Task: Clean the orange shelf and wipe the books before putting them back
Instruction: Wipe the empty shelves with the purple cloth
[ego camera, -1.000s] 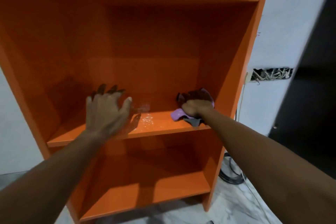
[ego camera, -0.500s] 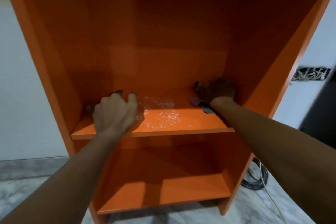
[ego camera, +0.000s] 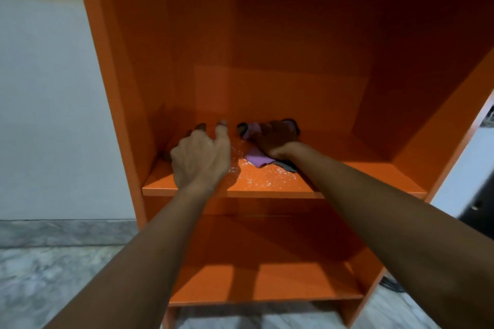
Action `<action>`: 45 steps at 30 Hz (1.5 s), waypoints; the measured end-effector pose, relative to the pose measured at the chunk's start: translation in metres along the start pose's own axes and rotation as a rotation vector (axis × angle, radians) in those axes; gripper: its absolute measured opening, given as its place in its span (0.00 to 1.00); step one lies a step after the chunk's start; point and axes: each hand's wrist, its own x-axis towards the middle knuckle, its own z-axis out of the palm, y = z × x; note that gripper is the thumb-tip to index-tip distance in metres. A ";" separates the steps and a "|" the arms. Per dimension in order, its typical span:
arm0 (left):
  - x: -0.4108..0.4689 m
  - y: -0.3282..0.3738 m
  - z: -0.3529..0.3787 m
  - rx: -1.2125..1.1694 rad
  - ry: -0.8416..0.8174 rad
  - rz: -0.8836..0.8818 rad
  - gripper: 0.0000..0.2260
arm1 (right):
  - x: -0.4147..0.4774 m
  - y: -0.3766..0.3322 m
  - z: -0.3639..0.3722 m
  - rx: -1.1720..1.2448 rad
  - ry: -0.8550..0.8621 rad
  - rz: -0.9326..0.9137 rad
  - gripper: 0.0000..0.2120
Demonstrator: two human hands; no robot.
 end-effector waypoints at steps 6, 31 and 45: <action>-0.012 0.004 -0.018 -0.221 0.091 -0.047 0.23 | -0.054 0.001 -0.011 0.224 -0.047 -0.180 0.23; -0.048 -0.069 -0.065 -0.298 -0.003 -0.383 0.22 | -0.165 -0.047 -0.058 0.686 0.066 -0.335 0.14; -0.049 -0.093 -0.049 -0.359 0.047 -0.223 0.30 | -0.074 -0.035 -0.002 0.072 0.081 0.130 0.16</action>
